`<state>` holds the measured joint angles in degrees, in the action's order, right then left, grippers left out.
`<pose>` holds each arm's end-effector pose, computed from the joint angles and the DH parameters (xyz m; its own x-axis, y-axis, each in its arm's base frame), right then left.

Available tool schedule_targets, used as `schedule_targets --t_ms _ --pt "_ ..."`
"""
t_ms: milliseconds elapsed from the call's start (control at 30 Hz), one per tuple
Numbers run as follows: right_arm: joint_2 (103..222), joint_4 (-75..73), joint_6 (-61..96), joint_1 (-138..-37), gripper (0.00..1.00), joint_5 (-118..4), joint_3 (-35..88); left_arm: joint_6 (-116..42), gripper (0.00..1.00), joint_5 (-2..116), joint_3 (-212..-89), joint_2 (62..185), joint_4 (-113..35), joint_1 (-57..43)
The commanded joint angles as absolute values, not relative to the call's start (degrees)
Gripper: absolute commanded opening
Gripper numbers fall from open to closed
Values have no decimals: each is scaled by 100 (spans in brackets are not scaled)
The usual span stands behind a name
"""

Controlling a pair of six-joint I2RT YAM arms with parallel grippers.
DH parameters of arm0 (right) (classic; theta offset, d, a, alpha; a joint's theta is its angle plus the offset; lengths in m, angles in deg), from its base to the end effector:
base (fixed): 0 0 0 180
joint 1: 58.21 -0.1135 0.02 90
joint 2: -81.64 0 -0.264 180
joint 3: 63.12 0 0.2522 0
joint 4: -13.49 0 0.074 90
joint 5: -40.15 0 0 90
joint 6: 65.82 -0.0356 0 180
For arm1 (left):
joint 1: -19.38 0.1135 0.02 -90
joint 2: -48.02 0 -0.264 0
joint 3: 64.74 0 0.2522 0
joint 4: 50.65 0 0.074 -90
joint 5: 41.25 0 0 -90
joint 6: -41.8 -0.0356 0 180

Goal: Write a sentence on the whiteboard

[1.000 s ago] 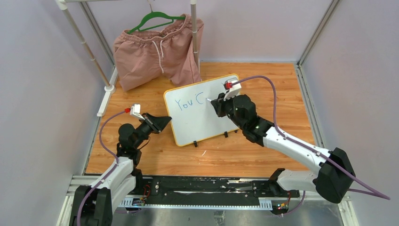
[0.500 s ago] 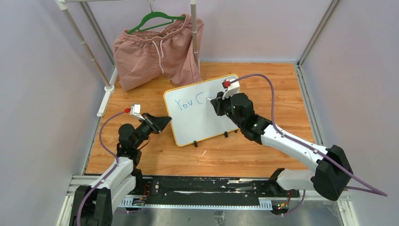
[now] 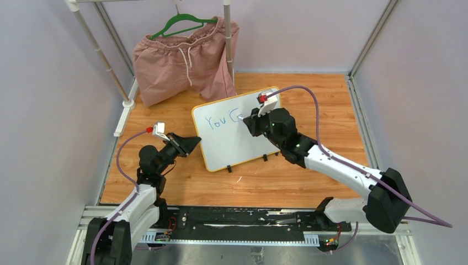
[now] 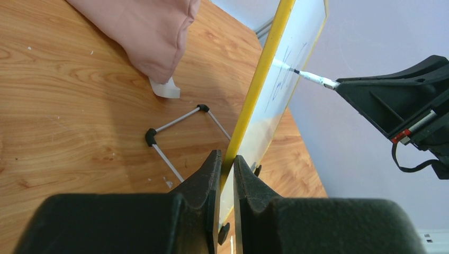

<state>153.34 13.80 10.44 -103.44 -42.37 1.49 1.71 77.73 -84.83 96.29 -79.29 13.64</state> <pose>0.2117 0.2068 0.3201 -0.2263 0.1062 -0.9682 -0.5756 0.7873 0.2209 0.1691 -0.0343 0.1923 -0.4306 -0.6293 -0.6469 0.3729 0.5287 -0.7625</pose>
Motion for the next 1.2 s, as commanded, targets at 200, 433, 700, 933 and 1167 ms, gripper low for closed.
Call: schedule_targets --t_ms 200,433,700,933,1167 --pt "15359 1179 1064 -10274 0 -4411 177 198 0 7811 -8475 9565 -8216 1346" --pt "15214 1010 1090 -10252 0 -4214 65 199 0 7811 -8474 9566 -8216 1347" --pt "15164 881 1071 -10164 0 -4124 71 202 0 7811 -8464 9550 -8216 1348" --pt "15177 835 1027 -10068 0 -4123 133 206 0 7812 -8460 9551 -8216 1348" --pt "15275 861 1043 -10034 0 -4146 345 198 0 7813 -8461 9559 -8216 1348"
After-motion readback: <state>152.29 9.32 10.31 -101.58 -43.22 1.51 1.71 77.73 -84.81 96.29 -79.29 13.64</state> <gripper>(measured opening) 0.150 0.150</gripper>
